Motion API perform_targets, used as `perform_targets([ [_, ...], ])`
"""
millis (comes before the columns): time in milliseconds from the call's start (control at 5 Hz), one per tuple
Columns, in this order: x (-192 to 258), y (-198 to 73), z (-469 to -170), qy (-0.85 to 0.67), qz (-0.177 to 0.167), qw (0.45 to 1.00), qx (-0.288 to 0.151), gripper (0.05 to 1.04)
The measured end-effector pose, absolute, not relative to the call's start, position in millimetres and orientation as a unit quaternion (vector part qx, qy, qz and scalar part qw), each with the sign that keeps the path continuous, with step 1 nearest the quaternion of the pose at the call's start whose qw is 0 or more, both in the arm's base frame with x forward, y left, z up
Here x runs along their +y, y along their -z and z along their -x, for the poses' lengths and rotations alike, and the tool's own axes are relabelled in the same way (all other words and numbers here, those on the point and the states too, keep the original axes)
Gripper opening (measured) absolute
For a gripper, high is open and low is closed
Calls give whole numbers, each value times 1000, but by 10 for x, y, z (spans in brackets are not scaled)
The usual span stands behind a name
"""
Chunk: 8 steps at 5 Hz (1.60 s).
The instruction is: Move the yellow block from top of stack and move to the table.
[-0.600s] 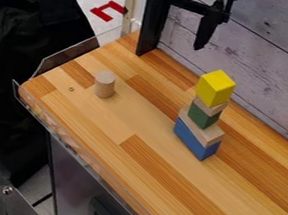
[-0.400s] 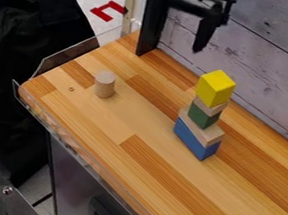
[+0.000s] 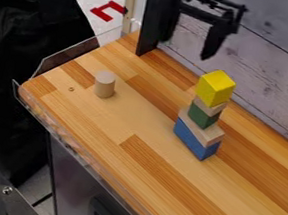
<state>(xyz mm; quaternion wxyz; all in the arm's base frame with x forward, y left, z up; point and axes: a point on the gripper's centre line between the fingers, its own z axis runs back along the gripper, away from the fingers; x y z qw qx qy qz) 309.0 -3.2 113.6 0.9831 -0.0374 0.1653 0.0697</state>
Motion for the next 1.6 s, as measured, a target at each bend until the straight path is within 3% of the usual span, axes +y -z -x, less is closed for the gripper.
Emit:
perform_targets([
  [400, -132, -1309, -3034, -55, 41, 991, 114, 1000],
  [800, -354, -1326, -2929, -18, 51, 991, 119, 1000],
  [1200, -448, -1194, -2927, -1, 19, 991, 134, 1000],
  [1600, -439, -1014, -2921, 4, 4, 993, 120, 1000],
])
